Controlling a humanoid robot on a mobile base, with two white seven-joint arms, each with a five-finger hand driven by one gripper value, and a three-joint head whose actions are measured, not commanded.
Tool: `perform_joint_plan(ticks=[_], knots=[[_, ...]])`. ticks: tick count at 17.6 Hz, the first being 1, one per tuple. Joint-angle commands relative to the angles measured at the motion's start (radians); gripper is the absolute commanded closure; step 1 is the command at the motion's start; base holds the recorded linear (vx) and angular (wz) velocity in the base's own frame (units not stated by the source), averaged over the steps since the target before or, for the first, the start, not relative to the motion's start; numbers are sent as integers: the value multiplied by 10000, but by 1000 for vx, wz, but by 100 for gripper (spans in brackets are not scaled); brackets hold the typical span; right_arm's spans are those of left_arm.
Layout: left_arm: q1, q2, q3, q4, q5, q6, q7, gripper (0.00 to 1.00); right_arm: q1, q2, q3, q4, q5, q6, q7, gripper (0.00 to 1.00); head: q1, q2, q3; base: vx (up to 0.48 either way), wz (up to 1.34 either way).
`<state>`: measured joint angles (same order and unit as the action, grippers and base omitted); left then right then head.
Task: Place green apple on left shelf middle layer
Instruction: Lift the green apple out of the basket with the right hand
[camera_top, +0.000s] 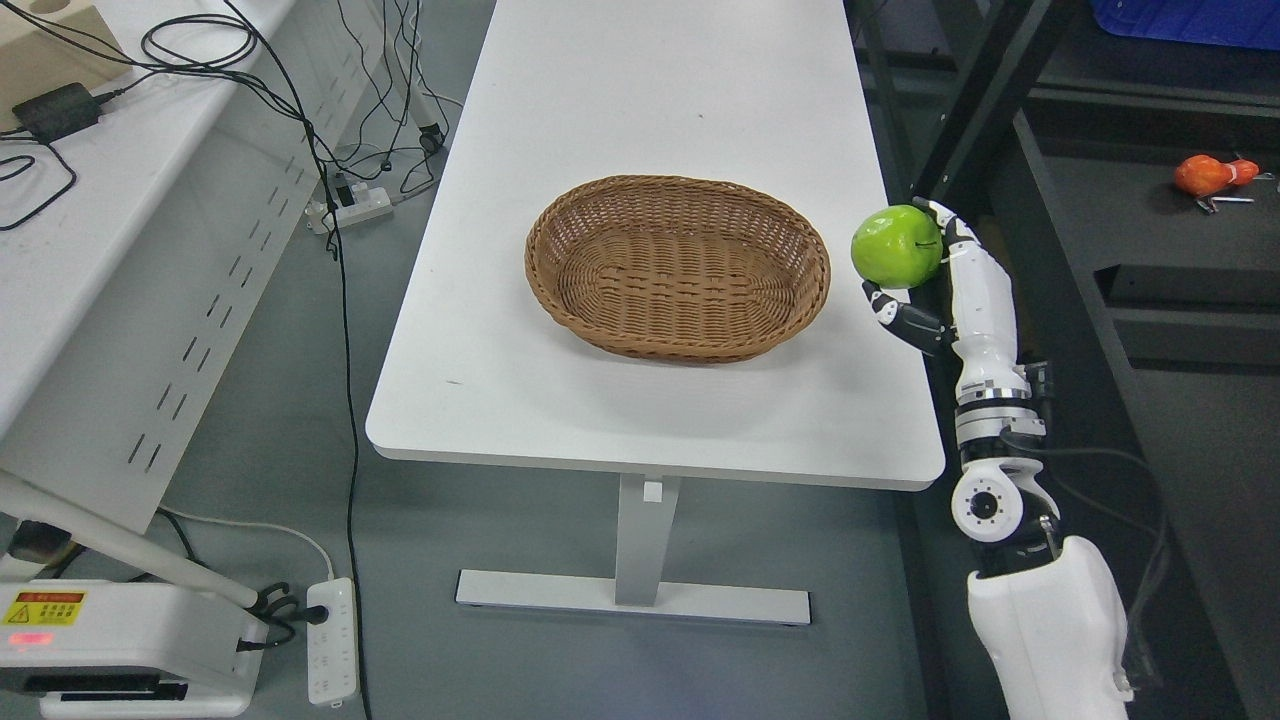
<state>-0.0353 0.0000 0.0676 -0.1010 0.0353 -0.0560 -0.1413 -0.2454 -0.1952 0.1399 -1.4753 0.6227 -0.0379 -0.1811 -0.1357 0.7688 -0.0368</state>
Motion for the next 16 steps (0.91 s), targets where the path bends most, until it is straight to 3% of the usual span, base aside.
perform_joint_plan(ticks=[1,16], knots=[[0,175,14,-3,0,-7,2,0,199,-211,-602,-1093,-30,42,1,100,0,0,0,0,0],[0,175,-17,13,0,-7,2,0,399,-272,-617,-1231,-199,42,32,100,0,0,0,-41,0]])
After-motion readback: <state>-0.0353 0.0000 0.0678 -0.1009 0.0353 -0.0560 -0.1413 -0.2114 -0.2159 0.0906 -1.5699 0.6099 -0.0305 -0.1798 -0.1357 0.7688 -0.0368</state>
